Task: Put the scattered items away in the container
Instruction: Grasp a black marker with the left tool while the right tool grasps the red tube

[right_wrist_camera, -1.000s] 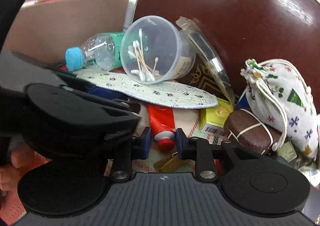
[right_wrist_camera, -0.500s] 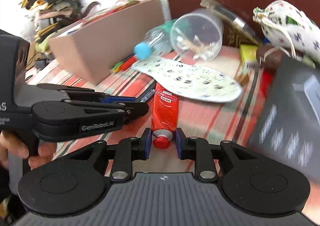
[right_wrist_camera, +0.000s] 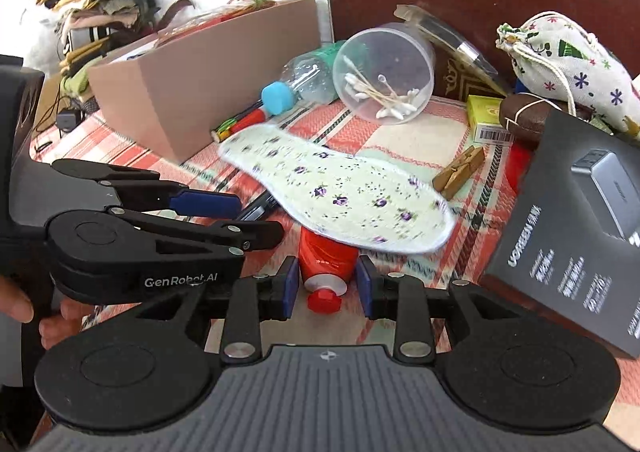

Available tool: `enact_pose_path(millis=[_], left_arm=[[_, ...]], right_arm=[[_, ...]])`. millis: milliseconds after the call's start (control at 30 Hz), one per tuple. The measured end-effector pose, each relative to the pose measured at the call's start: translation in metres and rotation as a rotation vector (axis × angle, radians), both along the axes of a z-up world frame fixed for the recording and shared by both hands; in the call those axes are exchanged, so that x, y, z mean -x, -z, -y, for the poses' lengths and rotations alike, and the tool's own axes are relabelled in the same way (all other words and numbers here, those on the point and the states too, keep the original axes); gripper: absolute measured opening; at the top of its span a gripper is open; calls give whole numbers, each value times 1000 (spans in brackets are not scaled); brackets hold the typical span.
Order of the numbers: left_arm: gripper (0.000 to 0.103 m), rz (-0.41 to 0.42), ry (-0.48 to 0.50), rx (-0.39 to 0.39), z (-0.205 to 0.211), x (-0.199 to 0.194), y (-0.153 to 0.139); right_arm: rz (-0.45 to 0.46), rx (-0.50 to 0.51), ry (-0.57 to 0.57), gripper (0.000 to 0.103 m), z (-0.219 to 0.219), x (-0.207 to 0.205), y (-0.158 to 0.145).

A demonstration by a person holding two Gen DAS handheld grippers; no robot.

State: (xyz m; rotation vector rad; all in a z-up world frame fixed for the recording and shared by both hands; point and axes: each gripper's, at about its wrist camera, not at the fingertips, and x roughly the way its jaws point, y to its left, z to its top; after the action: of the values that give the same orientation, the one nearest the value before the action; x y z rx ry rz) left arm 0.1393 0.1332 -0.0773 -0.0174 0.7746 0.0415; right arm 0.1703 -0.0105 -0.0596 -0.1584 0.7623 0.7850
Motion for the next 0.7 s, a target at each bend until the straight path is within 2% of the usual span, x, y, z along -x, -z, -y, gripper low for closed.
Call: enact_pose_path(millis=[33,67,133,167,200,367,433,467,533,567,633,700], left_arm=[[52,0,4,-4,0,-1,0],[38,0,8,-8,-1,-2,0],[26,-6,24,-11,-2,-1,-1],[14,-14,31,-4,-4,-1,-3],[10,-25,37,8,-6,0,-5],[10,-89,64,130,-26,11,-13],[10,-109,104,163,-33,22,-14],[10,-116,120,165,-35,27,-14],[21,-124,145,147,-34,34,-12],[22,-124,154,130,-32,36,-11],[35,-123,157,97,-26,36,-12],[42,-121,167,54,-16,34,-13]], right_arm=[[1,-1,-2,36,-1,-3,1],[7,3,-8,37,-2,-3,1],[6,8,-23,38,-3,-6,2],[-7,2,-23,36,-2,-8,2],[-21,-4,-24,36,-1,-10,1],[-111,-56,-24,35,9,-10,0],[-147,-77,-24,35,13,-10,-1],[-165,-87,-24,35,15,-10,-1],[-201,-108,-24,36,19,-10,-1],[-220,-118,-24,37,21,-10,-2],[-256,-139,-25,38,25,-9,-2],[-292,-160,-25,41,29,-9,-3]])
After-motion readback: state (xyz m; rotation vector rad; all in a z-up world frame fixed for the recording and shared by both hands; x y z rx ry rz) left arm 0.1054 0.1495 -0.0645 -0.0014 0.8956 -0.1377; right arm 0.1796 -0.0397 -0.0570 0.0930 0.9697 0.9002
